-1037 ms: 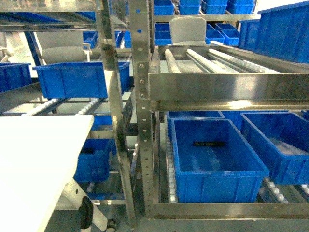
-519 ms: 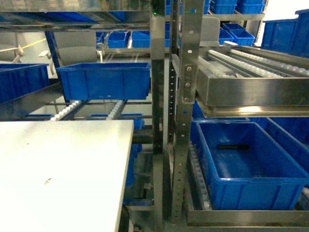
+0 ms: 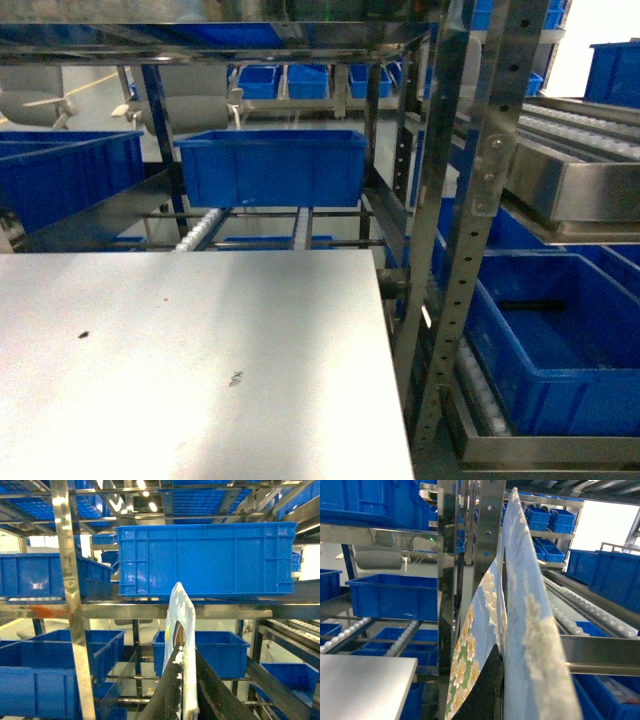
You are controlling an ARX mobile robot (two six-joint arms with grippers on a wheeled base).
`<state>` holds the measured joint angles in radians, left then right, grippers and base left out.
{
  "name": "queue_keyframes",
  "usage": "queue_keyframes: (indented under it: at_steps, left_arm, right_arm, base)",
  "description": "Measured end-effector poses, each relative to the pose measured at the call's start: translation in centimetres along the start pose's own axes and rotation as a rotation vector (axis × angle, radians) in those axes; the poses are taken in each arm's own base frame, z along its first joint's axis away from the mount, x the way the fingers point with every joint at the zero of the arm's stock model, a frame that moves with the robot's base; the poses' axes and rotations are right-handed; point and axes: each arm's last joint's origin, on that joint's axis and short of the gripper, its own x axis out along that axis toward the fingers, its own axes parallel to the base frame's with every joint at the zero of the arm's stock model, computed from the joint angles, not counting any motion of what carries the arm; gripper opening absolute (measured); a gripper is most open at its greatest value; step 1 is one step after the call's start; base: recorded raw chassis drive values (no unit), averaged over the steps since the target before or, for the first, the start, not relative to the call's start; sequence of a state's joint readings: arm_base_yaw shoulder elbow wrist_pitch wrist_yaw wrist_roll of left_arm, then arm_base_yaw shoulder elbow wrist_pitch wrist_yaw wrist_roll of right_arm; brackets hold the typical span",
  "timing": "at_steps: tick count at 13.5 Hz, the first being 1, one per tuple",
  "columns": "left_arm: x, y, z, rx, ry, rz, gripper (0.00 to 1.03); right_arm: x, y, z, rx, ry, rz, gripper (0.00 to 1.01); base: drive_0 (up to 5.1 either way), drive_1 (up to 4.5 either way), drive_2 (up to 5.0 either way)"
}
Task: Move flower gift bag to table near conveyor
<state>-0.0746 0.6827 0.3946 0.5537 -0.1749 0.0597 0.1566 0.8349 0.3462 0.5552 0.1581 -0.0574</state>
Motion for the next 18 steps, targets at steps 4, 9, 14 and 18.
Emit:
queue_keyframes:
  at_steps: [4,9,14,18]
  left_arm:
    - [-0.05,0.01,0.08,-0.001,-0.006,0.000,0.02]
    - [-0.03,0.01,0.02,0.000,-0.001,0.000,0.02]
    - [-0.02,0.00,-0.02,0.000,0.002,0.000,0.02]
    - [-0.02,0.00,0.01,0.000,-0.001,0.000,0.02]
  right_arm:
    - [-0.06,-0.01,0.10,0.001,-0.007,0.001,0.02]
    - [0.00,0.00,-0.01,0.000,0.001,0.001,0.02]
    - [0.00,0.00,-0.01,0.000,0.001,0.001,0.02]
    - [0.00,0.01,-0.02,0.000,0.001,0.002,0.02]
  base:
    - [-4.7,1.72,3.5]
    - [-4.8,2.03,3.1]
    - [-5.0,2.49,2.5]
    - [-5.0,2.49,2.5]
